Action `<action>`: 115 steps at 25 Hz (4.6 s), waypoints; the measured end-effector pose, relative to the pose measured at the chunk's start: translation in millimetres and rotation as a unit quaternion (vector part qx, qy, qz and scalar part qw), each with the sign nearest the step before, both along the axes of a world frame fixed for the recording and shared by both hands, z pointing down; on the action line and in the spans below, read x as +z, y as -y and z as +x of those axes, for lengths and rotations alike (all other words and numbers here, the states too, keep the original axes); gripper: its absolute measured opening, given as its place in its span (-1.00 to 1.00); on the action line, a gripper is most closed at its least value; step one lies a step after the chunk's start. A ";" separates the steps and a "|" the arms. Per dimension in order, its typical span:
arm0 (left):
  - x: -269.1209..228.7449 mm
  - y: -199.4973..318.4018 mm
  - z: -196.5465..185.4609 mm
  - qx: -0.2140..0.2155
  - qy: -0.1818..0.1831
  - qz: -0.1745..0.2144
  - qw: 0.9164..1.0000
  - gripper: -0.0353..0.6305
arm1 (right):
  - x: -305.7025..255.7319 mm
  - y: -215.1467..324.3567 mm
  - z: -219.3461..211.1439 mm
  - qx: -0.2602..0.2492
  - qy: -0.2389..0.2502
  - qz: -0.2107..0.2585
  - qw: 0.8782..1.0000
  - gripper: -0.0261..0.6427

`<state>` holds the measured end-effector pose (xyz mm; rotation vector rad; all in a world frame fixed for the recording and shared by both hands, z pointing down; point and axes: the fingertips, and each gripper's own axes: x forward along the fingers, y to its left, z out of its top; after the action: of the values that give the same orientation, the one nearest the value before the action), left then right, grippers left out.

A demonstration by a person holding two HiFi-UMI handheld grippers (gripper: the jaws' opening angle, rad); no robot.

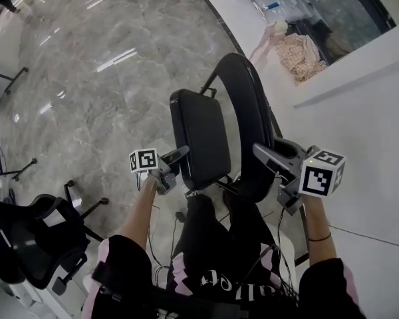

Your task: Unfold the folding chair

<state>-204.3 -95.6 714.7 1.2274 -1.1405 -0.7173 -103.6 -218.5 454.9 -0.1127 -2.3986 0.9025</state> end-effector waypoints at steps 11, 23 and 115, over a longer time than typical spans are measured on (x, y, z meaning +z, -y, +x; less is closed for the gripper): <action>23.9 -14.3 -18.3 -0.021 -0.016 0.008 1.000 -0.51 | 20.8 39.0 17.2 -0.011 -0.013 -0.034 0.999 -0.46; 63.0 -36.9 -37.0 -0.025 -0.034 0.004 0.999 -0.43 | 63.9 91.8 45.9 0.038 -0.064 0.023 0.997 -0.47; -168.5 -208.9 -45.9 -0.411 0.164 -0.021 0.896 -0.74 | 2.6 -96.4 -41.1 -0.118 -0.009 0.065 0.991 -0.80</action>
<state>-250.2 113.3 546.2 0.8067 -1.9910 -1.1211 -144.7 -122.1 457.5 -0.3294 -2.3579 0.6331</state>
